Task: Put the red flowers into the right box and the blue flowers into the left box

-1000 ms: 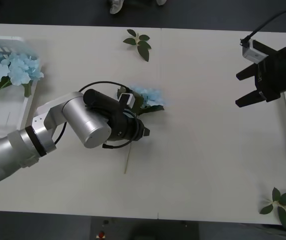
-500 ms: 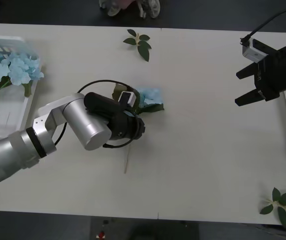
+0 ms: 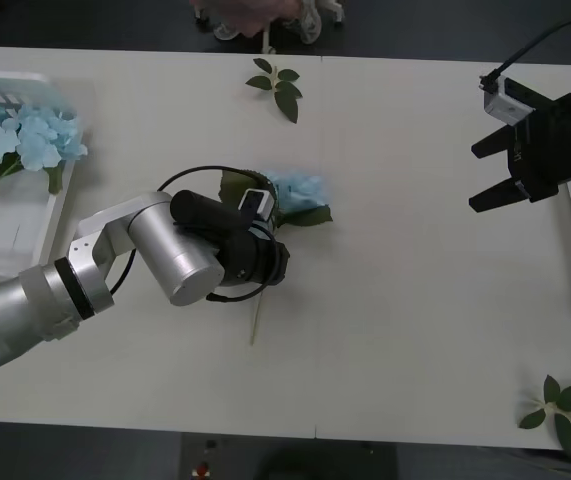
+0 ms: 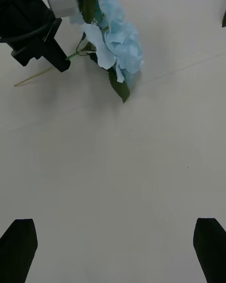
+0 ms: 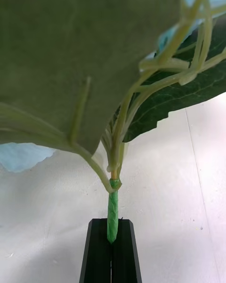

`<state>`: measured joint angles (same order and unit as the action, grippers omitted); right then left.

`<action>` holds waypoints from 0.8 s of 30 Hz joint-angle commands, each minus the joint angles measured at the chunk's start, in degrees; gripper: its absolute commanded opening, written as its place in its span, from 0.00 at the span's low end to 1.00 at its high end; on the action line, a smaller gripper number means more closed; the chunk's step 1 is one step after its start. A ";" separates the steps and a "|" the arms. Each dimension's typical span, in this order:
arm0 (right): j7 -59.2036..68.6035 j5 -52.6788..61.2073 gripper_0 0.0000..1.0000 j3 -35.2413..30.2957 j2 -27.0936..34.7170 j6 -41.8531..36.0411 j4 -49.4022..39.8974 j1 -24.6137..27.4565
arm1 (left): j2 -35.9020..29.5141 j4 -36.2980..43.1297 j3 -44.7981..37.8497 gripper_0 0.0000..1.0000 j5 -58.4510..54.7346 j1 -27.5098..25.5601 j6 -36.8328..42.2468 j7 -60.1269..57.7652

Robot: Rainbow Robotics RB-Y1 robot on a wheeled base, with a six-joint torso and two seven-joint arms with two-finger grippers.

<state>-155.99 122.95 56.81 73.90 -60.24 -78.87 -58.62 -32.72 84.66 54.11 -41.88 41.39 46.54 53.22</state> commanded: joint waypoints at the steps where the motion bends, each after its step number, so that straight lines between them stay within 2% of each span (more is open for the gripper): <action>1: 0.99 0.36 0.97 -0.47 0.37 0.04 0.21 -0.53 | -1.38 0.94 -0.41 0.00 -0.31 1.15 -0.22 -0.48; 10: 0.99 0.36 0.97 -0.47 0.37 0.04 0.21 -0.53 | -4.63 4.81 -1.82 0.00 -2.07 1.23 1.01 -0.04; 17: 0.99 0.36 0.97 -0.47 0.37 0.04 0.21 -0.53 | -10.26 15.62 -12.80 0.00 -11.21 1.23 15.25 0.75; 24: 0.99 0.36 0.97 -0.47 0.37 0.04 0.21 -0.53 | -18.08 21.16 -22.30 0.00 -20.70 1.23 21.84 1.72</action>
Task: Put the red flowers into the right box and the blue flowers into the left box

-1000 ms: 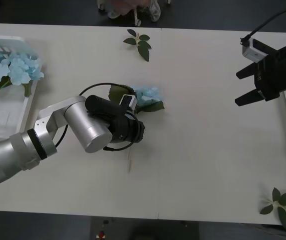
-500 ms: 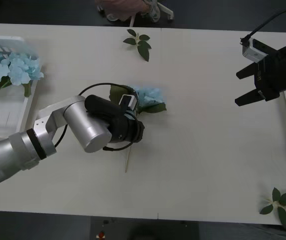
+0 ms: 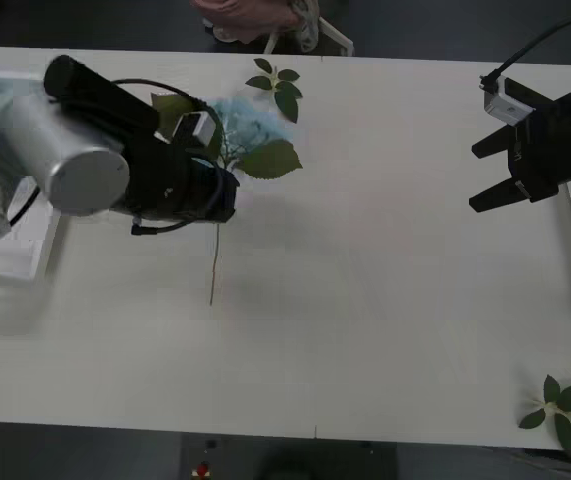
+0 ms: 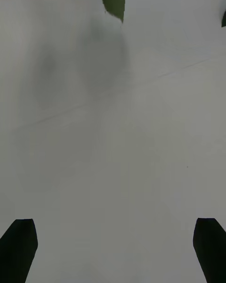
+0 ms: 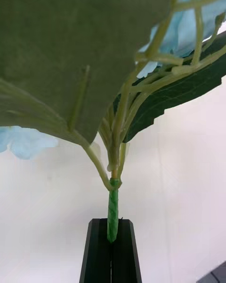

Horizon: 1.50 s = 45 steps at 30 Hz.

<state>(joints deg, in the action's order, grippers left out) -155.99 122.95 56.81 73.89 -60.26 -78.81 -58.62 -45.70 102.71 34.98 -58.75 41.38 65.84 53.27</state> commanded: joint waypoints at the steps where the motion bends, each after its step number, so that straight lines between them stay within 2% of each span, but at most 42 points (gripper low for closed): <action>1: 0.99 0.36 0.97 -0.47 0.37 0.05 0.15 -0.53 | -6.41 3.37 -4.56 0.00 -5.59 1.25 3.42 1.84; 9: 0.99 0.36 0.97 -0.47 0.37 0.05 0.15 -0.53 | -14.68 3.11 -15.46 0.00 -15.43 1.16 11.24 3.60; 16: 0.99 0.36 0.97 -0.47 0.37 0.05 0.15 -0.53 | -16.70 0.29 -29.61 0.00 -19.91 -0.77 21.09 7.55; 20: 0.99 0.36 0.97 -0.47 0.37 0.05 0.15 -0.53 | -17.49 -3.13 -37.88 0.00 -21.23 -1.65 25.83 12.21; 27: 0.99 0.36 0.97 -0.47 0.37 0.05 0.15 -0.53 | -19.25 -11.66 -45.26 0.00 -20.53 -1.74 32.07 21.35; 38: 0.99 0.36 0.97 -0.47 0.37 0.05 0.15 -0.53 | -21.88 -21.85 -50.27 0.00 -8.49 -2.79 33.30 32.07; 41: 0.99 0.36 0.97 -0.47 0.37 0.05 0.15 -0.53 | -21.88 -24.75 -50.44 0.00 -5.06 -2.97 31.72 34.45; 45: 0.99 0.36 0.97 -0.47 0.37 0.05 0.15 -0.53 | -21.80 -26.25 -49.83 0.00 -3.65 -5.87 26.97 35.32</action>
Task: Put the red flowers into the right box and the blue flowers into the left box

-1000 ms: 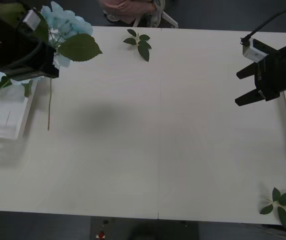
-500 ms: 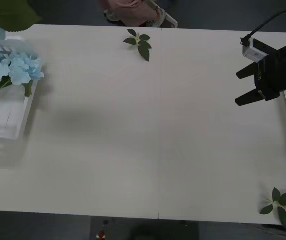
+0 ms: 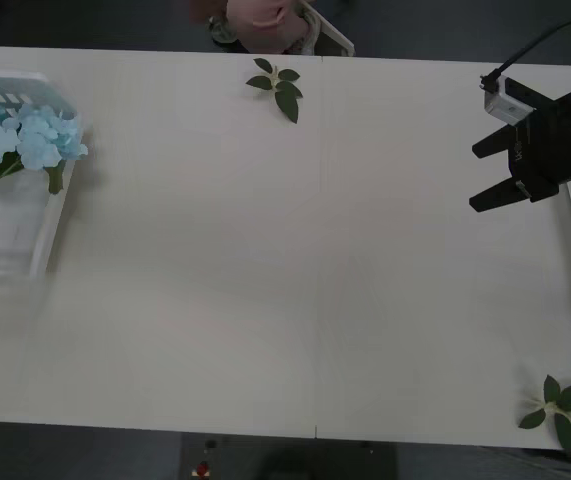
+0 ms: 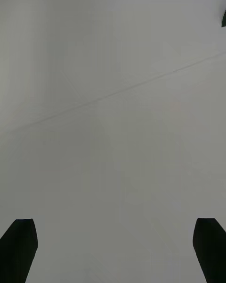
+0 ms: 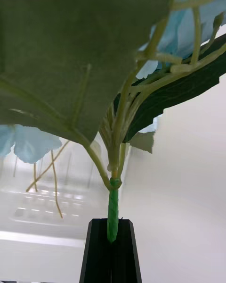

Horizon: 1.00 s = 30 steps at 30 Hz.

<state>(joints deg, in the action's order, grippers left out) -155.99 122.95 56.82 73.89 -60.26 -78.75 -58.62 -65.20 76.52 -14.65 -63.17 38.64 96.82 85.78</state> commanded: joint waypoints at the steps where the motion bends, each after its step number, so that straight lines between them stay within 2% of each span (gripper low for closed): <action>1: 0.99 0.36 0.97 -0.48 0.37 0.06 0.09 -0.53 | -2.30 -0.06 0.32 0.00 0.68 -4.27 -6.03 2.82; 9: 0.99 0.36 0.97 -0.48 0.37 0.06 0.09 -0.53 | -1.33 -0.50 5.68 0.00 1.82 -9.72 -21.41 1.67; 20: 0.99 0.36 0.97 -0.48 0.37 0.06 0.09 -0.53 | -0.01 -7.18 12.89 0.00 4.02 -9.81 -37.58 1.32; 30: 0.99 0.36 0.97 -0.48 0.37 0.06 0.09 -0.53 | 0.60 -7.79 14.74 0.00 4.89 -9.81 -39.61 0.97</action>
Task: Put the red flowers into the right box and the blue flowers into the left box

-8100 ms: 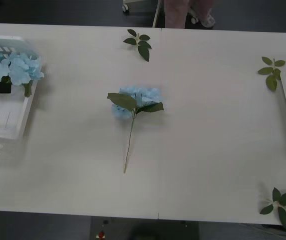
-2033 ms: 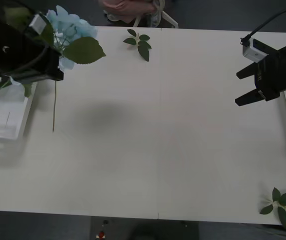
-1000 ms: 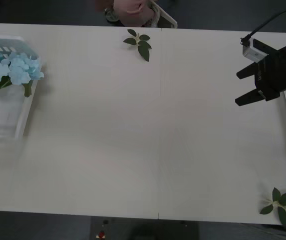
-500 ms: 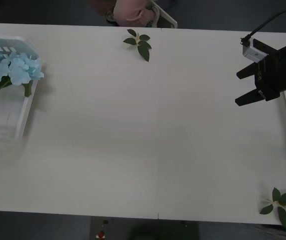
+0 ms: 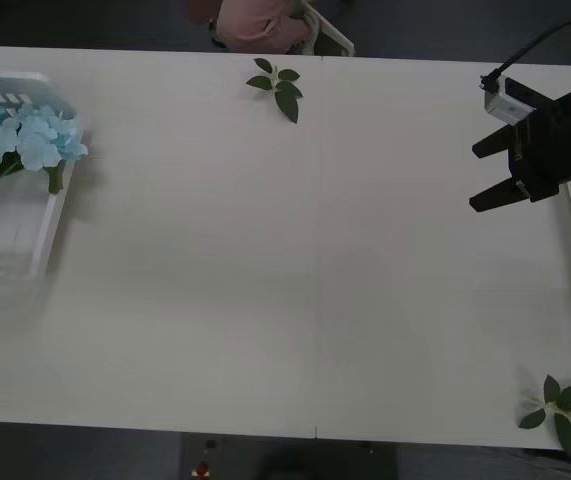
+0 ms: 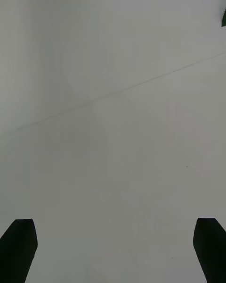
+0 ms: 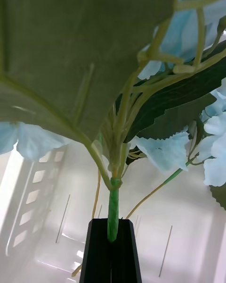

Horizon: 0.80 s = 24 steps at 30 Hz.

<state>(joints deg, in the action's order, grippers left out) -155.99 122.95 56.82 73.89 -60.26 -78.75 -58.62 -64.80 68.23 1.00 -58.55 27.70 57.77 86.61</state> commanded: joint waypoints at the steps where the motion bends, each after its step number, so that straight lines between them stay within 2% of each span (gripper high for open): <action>1: 0.99 0.36 0.97 -0.48 0.37 0.06 0.09 -0.53 | 0.38 0.50 -0.91 0.00 0.36 1.13 -0.55 0.05; 7: 0.99 0.36 0.97 -0.48 0.37 0.06 0.09 -0.53 | 0.38 0.50 -0.91 0.02 0.45 1.13 -0.55 -0.21; 8: 0.99 0.36 0.97 -0.48 0.37 0.06 0.09 -0.53 | 0.38 0.50 -0.91 0.37 0.45 1.13 -0.55 -0.21; 9: 0.99 0.36 0.97 -0.48 0.37 0.06 0.09 -0.53 | 0.38 0.50 -0.91 0.62 0.45 1.13 -0.55 -0.21; 10: 0.99 0.36 0.97 -0.48 0.37 0.06 0.09 -0.53 | 0.38 0.50 -0.91 0.97 0.54 1.13 -0.55 -0.21; 11: 0.99 0.36 0.97 -0.48 0.37 0.06 0.09 -0.53 | 0.38 0.50 -0.91 1.00 0.54 1.13 -0.55 -0.21; 24: 0.99 0.36 0.97 -0.48 0.37 0.06 0.09 -0.53 | 0.38 0.50 -0.91 1.00 0.80 1.13 -0.55 -0.12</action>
<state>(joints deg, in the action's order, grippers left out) -155.99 122.95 56.82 73.89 -60.26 -78.75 -58.62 -64.48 68.23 0.99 -58.50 27.70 57.77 86.60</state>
